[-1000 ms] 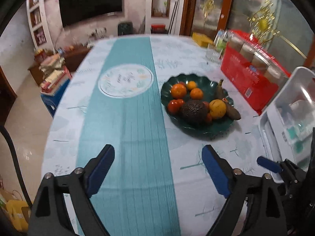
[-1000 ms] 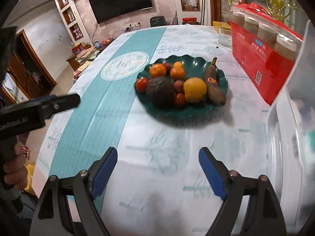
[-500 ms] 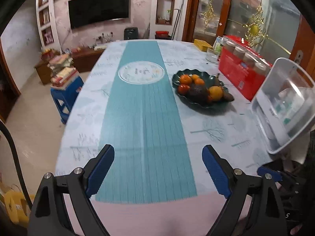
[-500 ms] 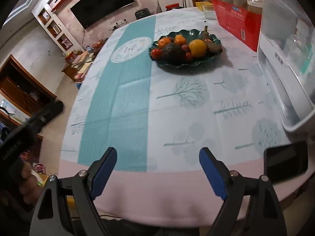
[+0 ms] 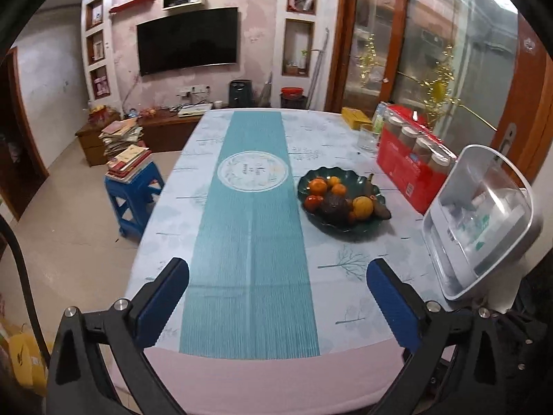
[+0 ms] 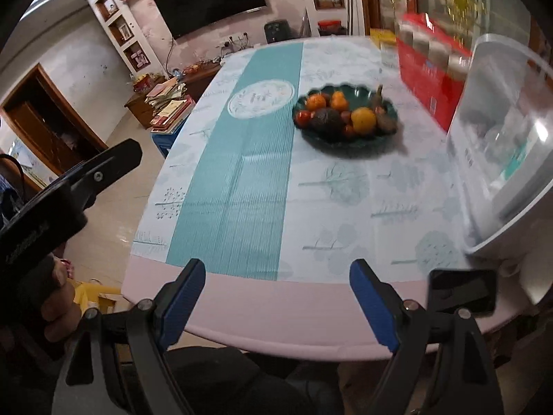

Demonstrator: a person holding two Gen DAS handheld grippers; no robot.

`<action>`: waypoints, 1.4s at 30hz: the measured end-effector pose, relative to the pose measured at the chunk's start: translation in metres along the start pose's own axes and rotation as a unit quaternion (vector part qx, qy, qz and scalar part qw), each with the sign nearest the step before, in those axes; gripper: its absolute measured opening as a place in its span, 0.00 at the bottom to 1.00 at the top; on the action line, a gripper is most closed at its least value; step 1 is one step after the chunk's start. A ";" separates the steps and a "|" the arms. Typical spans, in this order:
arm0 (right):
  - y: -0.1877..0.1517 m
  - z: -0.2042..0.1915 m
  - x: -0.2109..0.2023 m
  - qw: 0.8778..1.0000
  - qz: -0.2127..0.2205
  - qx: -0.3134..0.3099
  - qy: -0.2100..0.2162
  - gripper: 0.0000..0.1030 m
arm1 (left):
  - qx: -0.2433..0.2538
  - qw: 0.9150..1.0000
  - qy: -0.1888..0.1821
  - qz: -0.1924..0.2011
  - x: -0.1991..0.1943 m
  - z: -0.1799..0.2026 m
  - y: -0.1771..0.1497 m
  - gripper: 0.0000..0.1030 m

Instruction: Organize fruits

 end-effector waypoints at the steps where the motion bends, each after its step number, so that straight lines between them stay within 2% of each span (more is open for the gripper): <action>1: 0.002 -0.001 -0.004 1.000 0.005 -0.003 -0.005 0.84 | -0.001 1.000 0.004 -0.005 -0.003 0.000 0.000 0.99; 6: 0.011 -0.001 -0.023 0.998 0.056 -0.004 -0.025 0.87 | -0.002 1.000 0.026 -0.008 -0.009 -0.004 -0.011 0.99; 12: 0.000 0.000 -0.008 0.999 0.037 0.006 -0.021 0.90 | -0.021 0.998 0.064 -0.021 -0.001 -0.015 -0.026 0.99; 21: 0.002 0.002 -0.008 0.999 0.039 0.003 -0.024 1.00 | -0.010 0.998 0.065 -0.015 -0.001 -0.011 -0.026 0.99; 42: -0.001 0.000 -0.007 0.999 0.043 0.004 -0.033 1.00 | -0.011 0.998 0.058 -0.029 0.004 -0.009 -0.031 0.99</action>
Point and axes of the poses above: each gripper's, at about its wrist camera, not at the fingertips, and x roughly the way its jaws point, z to its right, y to its top, the point moved 7 cm from there along x, roughly the way its jaws point, and after that the axes turned 2 degrees about -y, right-handed, at the moved point
